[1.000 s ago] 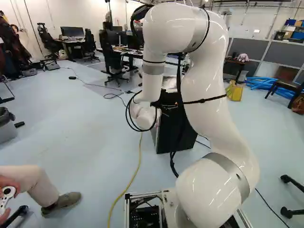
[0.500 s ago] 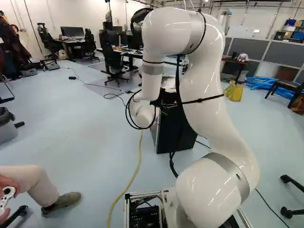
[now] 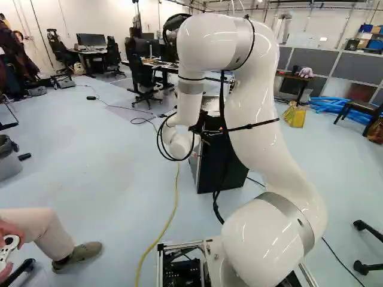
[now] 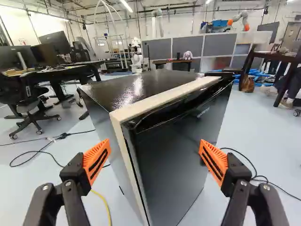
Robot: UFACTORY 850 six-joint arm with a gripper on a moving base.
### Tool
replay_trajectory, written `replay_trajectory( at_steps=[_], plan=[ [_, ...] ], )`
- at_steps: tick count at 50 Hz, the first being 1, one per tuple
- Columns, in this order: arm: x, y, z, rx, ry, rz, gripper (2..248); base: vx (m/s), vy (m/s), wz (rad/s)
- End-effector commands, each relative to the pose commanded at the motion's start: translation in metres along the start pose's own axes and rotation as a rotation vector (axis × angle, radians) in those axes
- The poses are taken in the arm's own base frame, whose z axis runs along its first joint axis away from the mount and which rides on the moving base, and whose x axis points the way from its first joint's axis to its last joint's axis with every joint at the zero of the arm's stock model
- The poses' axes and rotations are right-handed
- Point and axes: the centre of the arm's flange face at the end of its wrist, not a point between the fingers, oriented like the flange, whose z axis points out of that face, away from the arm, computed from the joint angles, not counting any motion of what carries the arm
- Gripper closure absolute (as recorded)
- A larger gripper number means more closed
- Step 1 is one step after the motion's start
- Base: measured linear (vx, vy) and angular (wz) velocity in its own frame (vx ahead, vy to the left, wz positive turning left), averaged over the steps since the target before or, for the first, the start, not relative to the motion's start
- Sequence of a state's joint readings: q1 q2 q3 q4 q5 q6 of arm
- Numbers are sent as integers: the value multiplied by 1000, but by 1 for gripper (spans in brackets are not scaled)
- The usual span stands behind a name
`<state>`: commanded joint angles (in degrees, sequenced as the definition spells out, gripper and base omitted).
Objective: Grab a drink from the fridge
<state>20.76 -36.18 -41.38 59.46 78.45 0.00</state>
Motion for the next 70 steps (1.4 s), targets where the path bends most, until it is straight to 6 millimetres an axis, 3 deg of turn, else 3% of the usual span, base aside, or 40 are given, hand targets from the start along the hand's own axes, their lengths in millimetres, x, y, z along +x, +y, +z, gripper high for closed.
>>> replay_trajectory(
  at_steps=[35,70],
  plan=[
    [-5,-15,-8,-46,4,25,3,0,0,0],
    [-7,-31,5,-121,17,71,3,0,0,0]
  ],
)
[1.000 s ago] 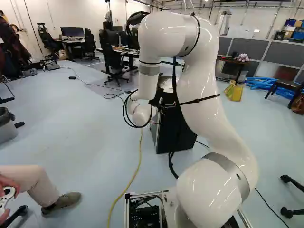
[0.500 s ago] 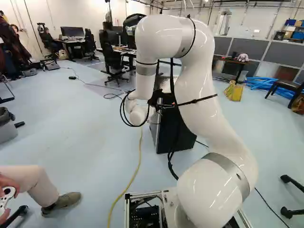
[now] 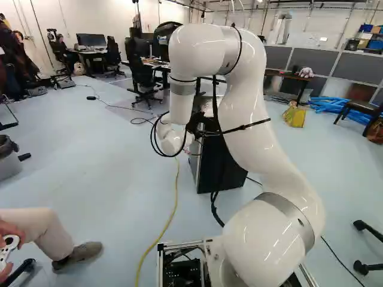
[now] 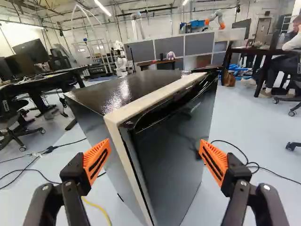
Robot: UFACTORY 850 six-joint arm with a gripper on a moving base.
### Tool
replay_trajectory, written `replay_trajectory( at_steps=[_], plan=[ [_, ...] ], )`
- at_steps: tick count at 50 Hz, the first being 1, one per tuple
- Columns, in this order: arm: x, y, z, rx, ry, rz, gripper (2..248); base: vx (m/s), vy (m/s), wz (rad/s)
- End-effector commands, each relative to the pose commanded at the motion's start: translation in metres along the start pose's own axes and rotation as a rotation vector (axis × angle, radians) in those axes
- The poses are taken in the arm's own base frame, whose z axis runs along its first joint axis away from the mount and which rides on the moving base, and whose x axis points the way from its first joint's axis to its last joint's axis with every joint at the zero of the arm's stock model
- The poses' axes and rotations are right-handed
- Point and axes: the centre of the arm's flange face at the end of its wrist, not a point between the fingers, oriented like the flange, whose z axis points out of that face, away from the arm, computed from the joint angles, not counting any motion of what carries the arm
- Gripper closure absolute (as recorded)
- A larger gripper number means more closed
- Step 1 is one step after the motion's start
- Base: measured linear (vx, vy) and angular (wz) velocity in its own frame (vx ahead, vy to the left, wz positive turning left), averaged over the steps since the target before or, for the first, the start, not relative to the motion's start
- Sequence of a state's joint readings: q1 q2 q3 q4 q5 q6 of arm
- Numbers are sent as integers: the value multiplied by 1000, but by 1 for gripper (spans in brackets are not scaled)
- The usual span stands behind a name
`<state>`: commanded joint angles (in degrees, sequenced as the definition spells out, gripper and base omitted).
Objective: Grab a drink from the fridge
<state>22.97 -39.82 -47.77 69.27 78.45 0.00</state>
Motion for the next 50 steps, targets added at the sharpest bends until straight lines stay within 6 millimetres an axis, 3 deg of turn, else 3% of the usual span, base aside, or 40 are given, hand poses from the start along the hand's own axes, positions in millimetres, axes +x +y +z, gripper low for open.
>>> replay_trajectory(
  at_steps=[50],
  plan=[
    [0,-5,14,-19,8,17,3,0,0,0]
  ],
)
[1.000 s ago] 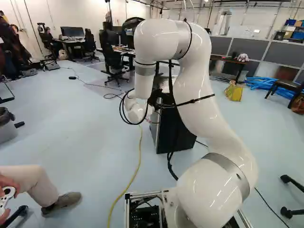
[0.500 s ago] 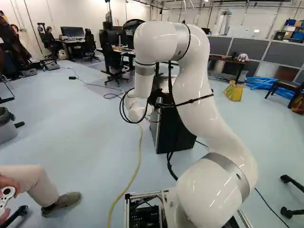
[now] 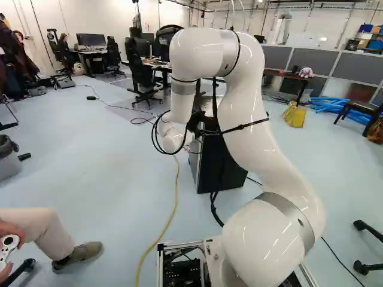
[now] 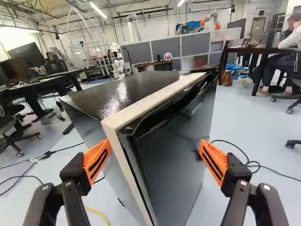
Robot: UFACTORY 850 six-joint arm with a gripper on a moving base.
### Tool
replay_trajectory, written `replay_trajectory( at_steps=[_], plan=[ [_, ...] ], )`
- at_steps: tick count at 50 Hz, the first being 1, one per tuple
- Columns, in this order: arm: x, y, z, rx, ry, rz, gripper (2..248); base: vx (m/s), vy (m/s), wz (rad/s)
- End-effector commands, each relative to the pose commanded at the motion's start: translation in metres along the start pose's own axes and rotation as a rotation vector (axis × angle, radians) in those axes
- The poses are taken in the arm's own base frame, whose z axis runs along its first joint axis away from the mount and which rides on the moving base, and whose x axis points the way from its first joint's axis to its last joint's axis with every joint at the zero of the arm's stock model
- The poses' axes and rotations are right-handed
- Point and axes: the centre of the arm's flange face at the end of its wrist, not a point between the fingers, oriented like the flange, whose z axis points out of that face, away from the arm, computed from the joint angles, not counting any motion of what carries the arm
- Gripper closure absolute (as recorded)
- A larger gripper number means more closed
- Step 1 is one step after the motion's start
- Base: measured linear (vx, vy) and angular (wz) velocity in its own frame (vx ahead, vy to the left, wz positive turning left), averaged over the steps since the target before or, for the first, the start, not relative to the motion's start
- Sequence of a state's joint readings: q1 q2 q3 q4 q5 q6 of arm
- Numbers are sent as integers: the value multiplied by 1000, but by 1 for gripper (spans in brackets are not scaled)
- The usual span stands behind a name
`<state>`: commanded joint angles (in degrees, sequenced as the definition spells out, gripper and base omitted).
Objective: Grab a drink from the fridge
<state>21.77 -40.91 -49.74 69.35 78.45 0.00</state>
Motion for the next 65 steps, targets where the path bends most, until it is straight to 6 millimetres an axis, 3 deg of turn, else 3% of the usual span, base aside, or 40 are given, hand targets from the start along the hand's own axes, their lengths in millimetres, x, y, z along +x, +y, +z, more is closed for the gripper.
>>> replay_trajectory(
  at_steps=[65],
  plan=[
    [3,6,18,-36,8,11,3,0,0,0]
  ],
)
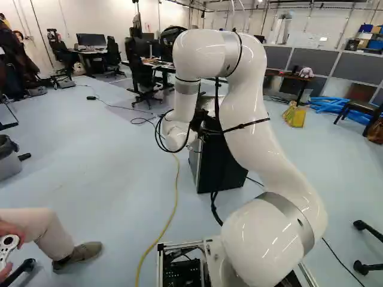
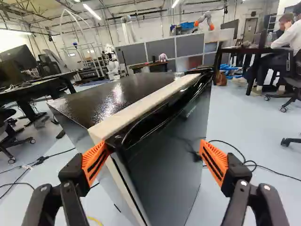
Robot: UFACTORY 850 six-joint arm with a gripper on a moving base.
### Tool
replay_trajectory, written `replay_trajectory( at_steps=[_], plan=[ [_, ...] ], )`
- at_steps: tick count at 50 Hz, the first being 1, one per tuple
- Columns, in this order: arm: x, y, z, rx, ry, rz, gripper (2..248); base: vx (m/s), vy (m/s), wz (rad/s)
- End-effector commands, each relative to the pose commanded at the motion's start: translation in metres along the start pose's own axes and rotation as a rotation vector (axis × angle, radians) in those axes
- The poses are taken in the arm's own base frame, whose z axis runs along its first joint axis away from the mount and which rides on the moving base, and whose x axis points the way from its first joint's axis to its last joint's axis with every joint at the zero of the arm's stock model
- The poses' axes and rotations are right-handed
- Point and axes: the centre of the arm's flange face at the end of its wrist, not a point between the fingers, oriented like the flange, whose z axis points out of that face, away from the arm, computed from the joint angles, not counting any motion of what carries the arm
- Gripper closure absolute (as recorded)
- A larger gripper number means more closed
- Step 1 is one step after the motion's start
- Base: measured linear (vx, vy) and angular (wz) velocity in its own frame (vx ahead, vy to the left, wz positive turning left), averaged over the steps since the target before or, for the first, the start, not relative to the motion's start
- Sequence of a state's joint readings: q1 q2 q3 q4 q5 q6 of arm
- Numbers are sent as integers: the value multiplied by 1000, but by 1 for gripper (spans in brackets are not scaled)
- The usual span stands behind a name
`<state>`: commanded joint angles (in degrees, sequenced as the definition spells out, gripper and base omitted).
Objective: Grab a drink from the fridge
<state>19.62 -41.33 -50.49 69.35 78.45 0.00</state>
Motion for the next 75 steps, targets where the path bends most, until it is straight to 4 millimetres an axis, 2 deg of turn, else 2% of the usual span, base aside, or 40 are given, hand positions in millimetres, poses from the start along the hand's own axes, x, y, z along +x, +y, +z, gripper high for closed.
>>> replay_trajectory(
  at_steps=[20,75],
  plan=[
    [1,6,-3,-2,-3,-8,3,0,0,0],
    [7,45,-32,8,-28,-67,3,0,0,0]
  ],
)
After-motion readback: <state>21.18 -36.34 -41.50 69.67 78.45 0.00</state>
